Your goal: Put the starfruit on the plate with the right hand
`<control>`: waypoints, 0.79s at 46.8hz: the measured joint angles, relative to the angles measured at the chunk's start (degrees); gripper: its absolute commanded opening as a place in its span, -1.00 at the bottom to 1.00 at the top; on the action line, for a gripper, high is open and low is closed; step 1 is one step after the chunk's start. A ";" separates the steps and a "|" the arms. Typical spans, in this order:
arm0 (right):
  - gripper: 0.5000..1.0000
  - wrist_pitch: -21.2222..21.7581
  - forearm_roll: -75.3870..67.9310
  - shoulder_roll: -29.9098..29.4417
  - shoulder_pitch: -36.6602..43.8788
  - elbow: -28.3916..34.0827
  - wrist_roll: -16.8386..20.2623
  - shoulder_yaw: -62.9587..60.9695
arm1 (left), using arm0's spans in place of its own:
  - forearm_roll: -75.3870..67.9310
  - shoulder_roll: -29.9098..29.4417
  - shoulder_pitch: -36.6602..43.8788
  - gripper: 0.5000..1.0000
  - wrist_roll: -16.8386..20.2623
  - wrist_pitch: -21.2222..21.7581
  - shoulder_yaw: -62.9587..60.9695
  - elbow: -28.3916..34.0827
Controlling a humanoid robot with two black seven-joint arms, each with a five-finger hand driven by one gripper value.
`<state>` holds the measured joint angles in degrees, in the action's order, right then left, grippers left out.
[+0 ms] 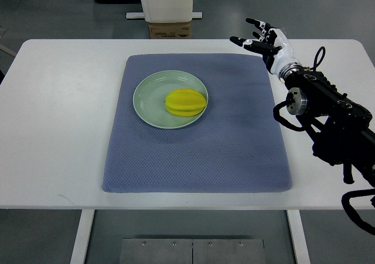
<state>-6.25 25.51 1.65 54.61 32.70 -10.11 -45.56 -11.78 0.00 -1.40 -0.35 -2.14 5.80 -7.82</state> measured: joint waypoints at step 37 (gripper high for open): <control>1.00 -1.01 -0.89 -1.65 -6.79 0.62 -1.24 -17.55 | 0.00 0.00 0.00 1.00 0.00 0.03 0.00 0.00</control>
